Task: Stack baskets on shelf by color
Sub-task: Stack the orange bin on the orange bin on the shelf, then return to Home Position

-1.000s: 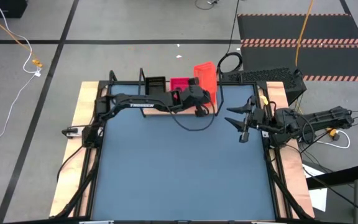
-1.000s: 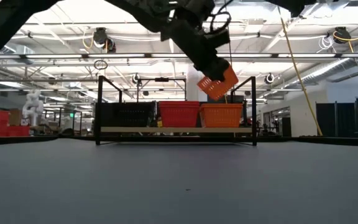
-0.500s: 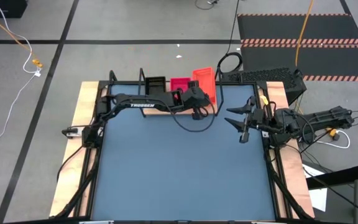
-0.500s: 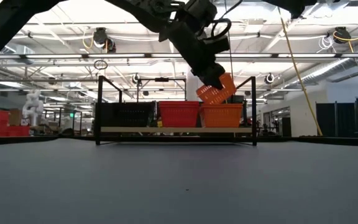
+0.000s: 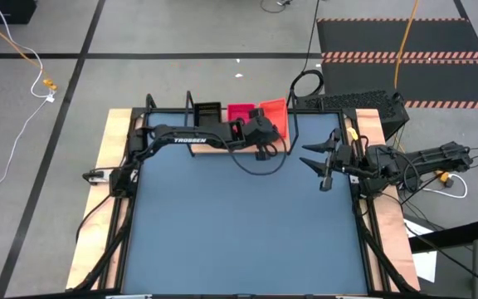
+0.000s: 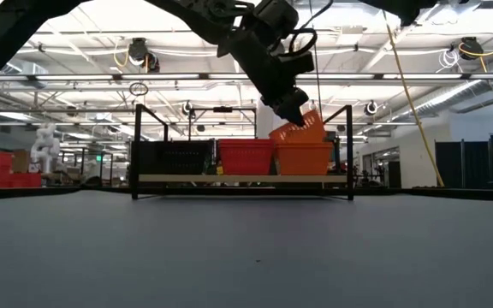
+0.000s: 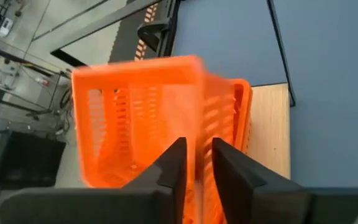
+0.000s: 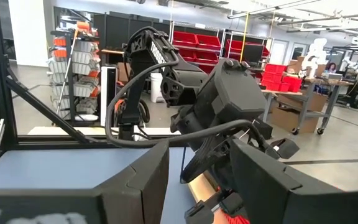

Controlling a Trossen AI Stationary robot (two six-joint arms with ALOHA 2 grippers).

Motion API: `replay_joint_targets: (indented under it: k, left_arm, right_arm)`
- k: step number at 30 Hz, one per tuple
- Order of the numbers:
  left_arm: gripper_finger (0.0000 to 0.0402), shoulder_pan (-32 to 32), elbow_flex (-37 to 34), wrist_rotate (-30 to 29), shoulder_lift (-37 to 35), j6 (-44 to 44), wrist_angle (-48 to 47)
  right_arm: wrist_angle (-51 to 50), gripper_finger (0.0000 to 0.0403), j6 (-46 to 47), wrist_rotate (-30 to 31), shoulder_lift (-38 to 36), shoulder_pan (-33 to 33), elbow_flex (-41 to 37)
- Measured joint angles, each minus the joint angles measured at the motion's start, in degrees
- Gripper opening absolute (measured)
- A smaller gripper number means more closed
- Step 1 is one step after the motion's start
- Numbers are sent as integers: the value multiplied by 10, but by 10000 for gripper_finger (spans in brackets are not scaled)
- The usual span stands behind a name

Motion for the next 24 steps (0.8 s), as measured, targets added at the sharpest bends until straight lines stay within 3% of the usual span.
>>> replay_joint_targets:
  k: [10, 18, 24]
  left_arm:
    - [145, -5, 0, -2, -6, -18, -5]
    - [154, -30, 0, -20, -42, -6, -1]
    - [154, -46, 0, -32, -111, -17, -31]
  right_arm:
    - [5, 164, -22, 0, 0, 0, 0]
    - [7, 164, -39, 0, 0, 0, 0]
    - [5, 164, -36, 0, 5, 0, 0]
